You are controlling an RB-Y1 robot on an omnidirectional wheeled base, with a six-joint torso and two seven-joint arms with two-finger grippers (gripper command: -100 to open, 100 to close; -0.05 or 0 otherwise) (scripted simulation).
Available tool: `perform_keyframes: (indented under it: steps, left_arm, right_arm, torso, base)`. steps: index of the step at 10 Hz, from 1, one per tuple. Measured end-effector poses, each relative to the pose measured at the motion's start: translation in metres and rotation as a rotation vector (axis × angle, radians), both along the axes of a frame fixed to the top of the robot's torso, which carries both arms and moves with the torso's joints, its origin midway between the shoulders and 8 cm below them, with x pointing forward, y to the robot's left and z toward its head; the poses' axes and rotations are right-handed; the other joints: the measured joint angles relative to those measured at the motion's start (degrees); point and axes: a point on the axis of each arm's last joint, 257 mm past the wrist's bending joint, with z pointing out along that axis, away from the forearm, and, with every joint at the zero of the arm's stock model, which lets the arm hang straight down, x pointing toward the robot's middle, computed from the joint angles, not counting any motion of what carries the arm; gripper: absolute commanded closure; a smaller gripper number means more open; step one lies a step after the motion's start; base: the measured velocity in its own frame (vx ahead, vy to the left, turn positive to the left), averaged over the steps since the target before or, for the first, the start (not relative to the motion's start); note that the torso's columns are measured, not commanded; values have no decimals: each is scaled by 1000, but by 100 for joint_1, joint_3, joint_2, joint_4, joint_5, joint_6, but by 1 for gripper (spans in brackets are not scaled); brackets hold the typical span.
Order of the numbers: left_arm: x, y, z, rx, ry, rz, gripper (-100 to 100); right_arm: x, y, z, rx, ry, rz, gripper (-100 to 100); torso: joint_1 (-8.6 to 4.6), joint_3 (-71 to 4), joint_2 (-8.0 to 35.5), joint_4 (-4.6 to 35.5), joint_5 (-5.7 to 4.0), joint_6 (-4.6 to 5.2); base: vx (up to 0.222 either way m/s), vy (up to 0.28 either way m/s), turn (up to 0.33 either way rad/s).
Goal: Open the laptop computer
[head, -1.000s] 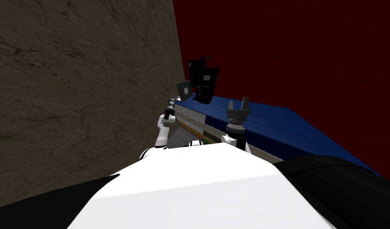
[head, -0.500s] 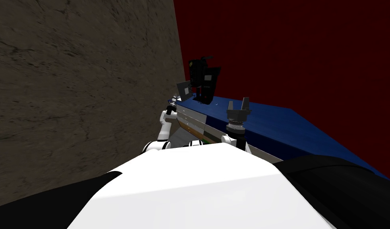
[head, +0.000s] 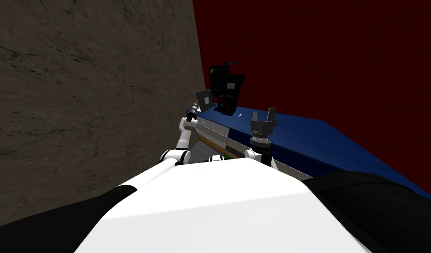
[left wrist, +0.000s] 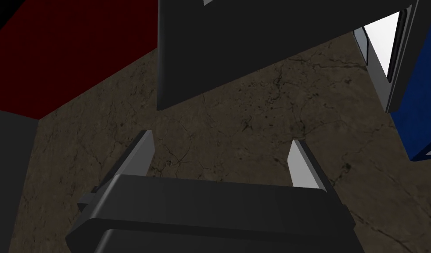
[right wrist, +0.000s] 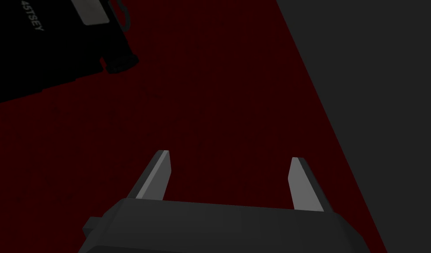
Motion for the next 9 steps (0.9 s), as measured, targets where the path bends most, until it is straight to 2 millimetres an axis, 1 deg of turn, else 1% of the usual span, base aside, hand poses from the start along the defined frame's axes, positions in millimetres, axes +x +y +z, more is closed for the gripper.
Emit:
perform_keyframes:
  steps: [6, 9]
  left_arm:
    - [28, -20, 18, 41, 59, 15, -100]
    - [38, -30, 24, 61, 87, 23, -100]
  right_arm:
    - [0, 0, 0, 0, 0, 0, 0]
    - [0, 0, 0, 0, 0, 0, 0]
  torso:
    - [0, 0, 0, 0, 0, 1]
    - [-1, 1, 1, 0, 0, 0]
  base:
    - [13, 15, 2]
    - [15, 10, 3]
